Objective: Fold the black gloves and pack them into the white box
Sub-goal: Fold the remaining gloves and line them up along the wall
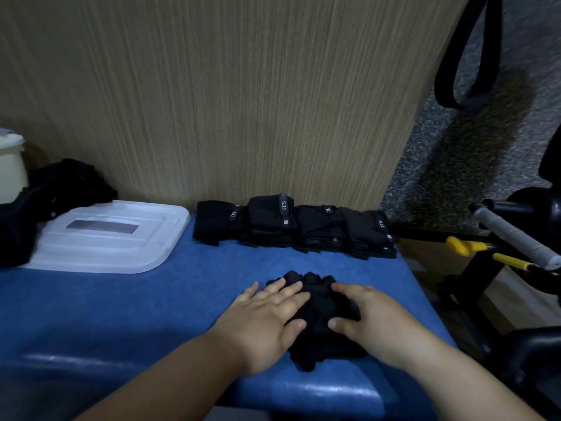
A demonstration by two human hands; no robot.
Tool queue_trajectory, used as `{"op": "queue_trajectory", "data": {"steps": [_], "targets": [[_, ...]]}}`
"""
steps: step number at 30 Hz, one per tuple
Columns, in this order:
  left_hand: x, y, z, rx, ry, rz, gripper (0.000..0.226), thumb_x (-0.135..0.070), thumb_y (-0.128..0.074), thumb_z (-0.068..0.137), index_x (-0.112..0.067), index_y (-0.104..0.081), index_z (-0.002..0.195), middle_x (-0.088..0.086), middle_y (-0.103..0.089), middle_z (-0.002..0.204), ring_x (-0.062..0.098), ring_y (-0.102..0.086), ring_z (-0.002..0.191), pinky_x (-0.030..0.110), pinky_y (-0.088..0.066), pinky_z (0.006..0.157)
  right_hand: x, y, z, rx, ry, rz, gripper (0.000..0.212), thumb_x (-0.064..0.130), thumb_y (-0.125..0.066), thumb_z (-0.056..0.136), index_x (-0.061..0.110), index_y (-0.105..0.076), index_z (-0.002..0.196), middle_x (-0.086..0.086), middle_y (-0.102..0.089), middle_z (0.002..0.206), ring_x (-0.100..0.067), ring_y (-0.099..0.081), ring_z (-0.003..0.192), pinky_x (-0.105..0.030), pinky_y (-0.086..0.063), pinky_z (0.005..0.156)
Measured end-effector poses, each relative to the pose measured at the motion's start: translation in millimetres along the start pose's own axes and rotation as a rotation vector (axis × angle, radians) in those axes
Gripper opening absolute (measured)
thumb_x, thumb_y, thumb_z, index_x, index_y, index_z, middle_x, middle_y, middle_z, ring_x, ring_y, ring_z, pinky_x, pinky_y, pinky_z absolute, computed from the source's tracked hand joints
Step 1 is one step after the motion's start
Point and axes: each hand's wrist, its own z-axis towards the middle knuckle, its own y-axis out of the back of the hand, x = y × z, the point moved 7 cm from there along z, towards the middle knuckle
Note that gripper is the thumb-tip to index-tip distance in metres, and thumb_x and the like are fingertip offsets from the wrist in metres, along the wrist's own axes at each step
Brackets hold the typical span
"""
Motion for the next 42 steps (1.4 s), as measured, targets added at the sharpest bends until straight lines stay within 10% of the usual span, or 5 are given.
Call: {"op": "queue_trajectory", "data": {"steps": [11,20,30,34,42], "targets": [[-1.2,1.2,0.0,0.009,0.044,-0.004,0.057,-0.055,-0.020,0.099,-0.038,-0.007,0.151,-0.021,0.004,0.158,-0.001,0.013,0.144,0.033,0.008,0.119,1.0,-2.9,-14.2,-0.039,-0.003,0.361,0.051,0.015,-0.078,0.076,0.043,-0.051,0.110,0.007,-0.060,0.087,-0.006,-0.057,0.067,-0.024,-0.053,0.070],[-17.1,-4.2,0.2,0.066,0.002,-0.014,0.059,-0.057,-0.022,0.097,-0.039,-0.006,0.151,-0.022,0.005,0.158,-0.002,0.017,0.142,0.046,0.014,0.117,-11.0,4.4,-18.6,0.091,-0.009,0.241,0.051,0.012,-0.069,0.081,0.039,-0.050,0.120,0.014,-0.055,0.104,0.007,-0.053,0.068,-0.006,-0.040,0.063],[-70.0,-15.3,42.8,0.097,-0.112,0.014,0.060,-0.054,-0.022,0.099,-0.035,-0.001,0.152,-0.020,0.008,0.158,0.002,0.017,0.143,0.047,0.015,0.116,-48.6,29.1,-18.6,-0.157,-0.097,-0.090,0.049,0.042,-0.046,0.097,0.032,-0.038,0.143,0.008,-0.024,0.155,-0.014,-0.018,0.144,-0.032,-0.020,0.117],[-73.3,-13.9,64.3,0.126,-0.108,0.063,0.061,-0.052,-0.021,0.100,-0.033,0.004,0.152,-0.018,0.014,0.158,0.004,0.018,0.144,0.045,0.013,0.118,-60.2,15.4,-10.3,0.015,-0.158,-0.278,0.059,0.044,-0.027,0.101,0.025,-0.008,0.154,0.013,0.011,0.159,-0.012,0.015,0.146,-0.041,-0.004,0.120],[-71.5,-14.5,72.0,0.185,-0.091,0.104,0.064,-0.055,-0.019,0.099,-0.031,0.007,0.152,-0.017,0.013,0.158,0.003,0.017,0.144,0.047,0.013,0.117,-73.6,7.3,-6.3,0.145,-0.218,-0.348,0.064,0.052,-0.016,0.100,0.027,0.011,0.152,0.014,0.021,0.156,-0.015,0.024,0.144,-0.045,0.008,0.119]]}}
